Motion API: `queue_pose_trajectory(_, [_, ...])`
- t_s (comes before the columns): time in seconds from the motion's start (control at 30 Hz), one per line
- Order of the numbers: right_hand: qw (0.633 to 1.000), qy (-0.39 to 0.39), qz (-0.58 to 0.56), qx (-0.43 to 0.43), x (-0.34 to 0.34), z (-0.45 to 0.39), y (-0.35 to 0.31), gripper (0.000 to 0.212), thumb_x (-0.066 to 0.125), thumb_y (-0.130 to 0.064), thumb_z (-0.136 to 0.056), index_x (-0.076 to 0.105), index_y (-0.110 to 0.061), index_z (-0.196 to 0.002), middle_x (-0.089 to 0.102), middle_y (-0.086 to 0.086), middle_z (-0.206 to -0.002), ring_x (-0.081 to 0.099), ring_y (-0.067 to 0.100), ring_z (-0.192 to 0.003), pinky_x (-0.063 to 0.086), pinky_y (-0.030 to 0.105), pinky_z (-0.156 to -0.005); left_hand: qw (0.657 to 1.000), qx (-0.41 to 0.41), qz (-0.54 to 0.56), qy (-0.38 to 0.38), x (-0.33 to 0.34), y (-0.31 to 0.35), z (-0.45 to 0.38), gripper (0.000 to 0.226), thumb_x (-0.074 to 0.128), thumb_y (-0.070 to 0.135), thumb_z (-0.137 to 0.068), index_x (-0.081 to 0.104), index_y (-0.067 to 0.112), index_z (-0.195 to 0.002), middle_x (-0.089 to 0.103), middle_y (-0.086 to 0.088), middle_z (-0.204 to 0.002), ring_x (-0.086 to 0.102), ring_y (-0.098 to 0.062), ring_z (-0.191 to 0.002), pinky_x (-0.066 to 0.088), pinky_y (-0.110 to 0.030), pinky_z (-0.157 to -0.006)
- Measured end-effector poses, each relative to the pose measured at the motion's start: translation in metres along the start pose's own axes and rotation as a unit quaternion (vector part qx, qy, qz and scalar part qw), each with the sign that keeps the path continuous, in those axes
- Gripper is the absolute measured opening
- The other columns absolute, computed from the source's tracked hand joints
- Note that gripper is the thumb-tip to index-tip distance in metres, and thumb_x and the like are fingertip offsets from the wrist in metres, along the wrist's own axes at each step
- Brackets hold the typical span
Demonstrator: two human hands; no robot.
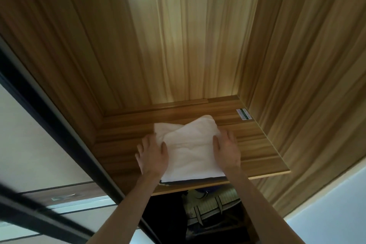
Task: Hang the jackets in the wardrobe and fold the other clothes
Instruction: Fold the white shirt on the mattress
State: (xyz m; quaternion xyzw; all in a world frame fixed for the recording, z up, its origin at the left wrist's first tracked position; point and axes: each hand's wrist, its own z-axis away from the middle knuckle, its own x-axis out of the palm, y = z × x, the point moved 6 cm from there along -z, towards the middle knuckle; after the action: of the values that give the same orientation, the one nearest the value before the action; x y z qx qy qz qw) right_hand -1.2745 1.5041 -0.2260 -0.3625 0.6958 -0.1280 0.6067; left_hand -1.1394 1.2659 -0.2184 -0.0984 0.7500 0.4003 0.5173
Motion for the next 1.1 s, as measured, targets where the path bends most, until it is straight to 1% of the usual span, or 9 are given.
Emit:
queue_pose_trajectory(0.1, [0.988, -0.074, 0.043, -0.126, 0.024, 0.005, -0.016, 0.055, 0.03, -0.052, -0.108, 0.038, -0.029, -0.158, 0.038, -0.002, -0.164, 0.034, 0.02, -0.151, 0.028, 0.046, -0.124, 0.988, 0.096, -0.123, -0.007, 0.011, 0.021, 0.027, 0.053, 0.025, 0.049, -0.108, 0.041, 0.025, -0.152, 0.033, -0.006, -0.164, 0.03, -0.029, -0.152, 0.018, -0.05, -0.128])
queue_pose_trajectory(0.2, [0.975, -0.117, 0.114, -0.152, 0.046, 0.01, -0.008, 0.067, 0.017, -0.063, -0.105, 0.02, -0.035, -0.165, 0.013, -0.006, -0.174, 0.006, 0.016, -0.162, 0.0, 0.038, -0.127, 0.962, 0.198, -0.178, -0.053, 0.034, 0.033, 0.045, 0.061, 0.014, 0.048, -0.11, 0.022, 0.022, -0.165, 0.015, -0.007, -0.174, 0.006, -0.025, -0.162, -0.009, -0.04, -0.127])
queue_pose_trajectory(0.33, [0.97, -0.136, 0.143, -0.141, 0.06, 0.015, 0.011, 0.073, 0.004, -0.071, -0.101, 0.006, -0.039, -0.166, -0.006, -0.013, -0.173, -0.01, 0.013, -0.16, -0.005, 0.039, -0.128, 0.96, 0.205, -0.161, -0.099, 0.048, 0.008, 0.041, 0.065, 0.012, 0.053, -0.11, 0.009, 0.024, -0.168, 0.004, -0.003, -0.176, -0.002, -0.019, -0.162, -0.011, -0.034, -0.127])
queue_pose_trajectory(0.5, [0.968, -0.145, 0.147, -0.142, 0.064, 0.015, 0.011, 0.073, 0.003, -0.072, -0.101, 0.001, -0.04, -0.166, -0.008, -0.011, -0.174, -0.013, 0.012, -0.16, -0.01, 0.036, -0.126, 0.96, 0.21, -0.132, -0.131, 0.057, -0.01, 0.039, 0.067, 0.011, 0.059, -0.108, -0.003, 0.032, -0.167, -0.01, 0.005, -0.175, -0.022, -0.008, -0.155, -0.023, -0.027, -0.12])
queue_pose_trajectory(0.6, [0.967, -0.156, 0.148, -0.134, 0.057, 0.017, 0.007, 0.075, 0.006, -0.072, -0.1, 0.005, -0.038, -0.167, -0.005, -0.009, -0.175, -0.009, 0.016, -0.161, -0.009, 0.037, -0.125, 0.962, 0.198, -0.118, -0.144, 0.052, -0.008, 0.037, 0.069, 0.01, 0.061, -0.107, -0.001, 0.028, -0.167, -0.005, 0.003, -0.175, -0.016, -0.009, -0.156, -0.018, -0.03, -0.123])
queue_pose_trajectory(0.7, [0.974, -0.153, 0.121, -0.111, 0.046, 0.022, -0.003, 0.073, 0.018, -0.068, -0.102, 0.008, -0.036, -0.167, -0.002, -0.006, -0.175, -0.005, 0.016, -0.161, -0.005, 0.039, -0.127, 0.968, 0.19, -0.108, -0.124, 0.033, -0.001, 0.042, 0.07, 0.008, 0.061, -0.106, 0.01, 0.027, -0.167, 0.016, 0.002, -0.174, 0.008, -0.015, -0.161, -0.008, -0.033, -0.127])
queue_pose_trajectory(0.83, [0.984, -0.121, 0.094, -0.093, 0.021, 0.043, -0.029, 0.076, 0.014, -0.07, -0.1, 0.02, -0.031, -0.166, 0.01, -0.006, -0.175, 0.004, 0.015, -0.161, 0.003, 0.038, -0.128, 0.976, 0.194, -0.082, -0.056, -0.007, 0.013, 0.058, 0.068, 0.012, 0.058, -0.106, 0.031, 0.024, -0.161, 0.042, 0.001, -0.164, 0.033, -0.018, -0.154, 0.005, -0.034, -0.128])
queue_pose_trajectory(0.97, [0.984, -0.086, 0.087, -0.126, -0.01, 0.08, -0.068, 0.073, 0.023, -0.063, -0.103, 0.029, -0.024, -0.164, 0.021, -0.002, -0.173, 0.015, 0.016, -0.16, 0.015, 0.038, -0.128, 0.977, 0.206, -0.045, 0.002, -0.052, 0.018, 0.079, 0.065, 0.017, 0.058, -0.108, 0.038, 0.023, -0.158, 0.047, 0.002, -0.16, 0.04, -0.017, -0.149, 0.026, -0.043, -0.128])
queue_pose_trajectory(1.1, [0.982, -0.046, 0.092, -0.159, -0.041, 0.125, -0.113, 0.064, 0.043, -0.051, -0.106, 0.039, -0.016, -0.16, 0.036, 0.004, -0.167, 0.028, 0.021, -0.157, 0.029, 0.045, -0.126, 0.974, 0.215, -0.02, 0.068, -0.103, 0.002, 0.115, 0.053, 0.036, 0.05, -0.109, 0.048, 0.023, -0.152, 0.056, 0.002, -0.15, 0.048, -0.018, -0.142, 0.03, -0.04, -0.126])
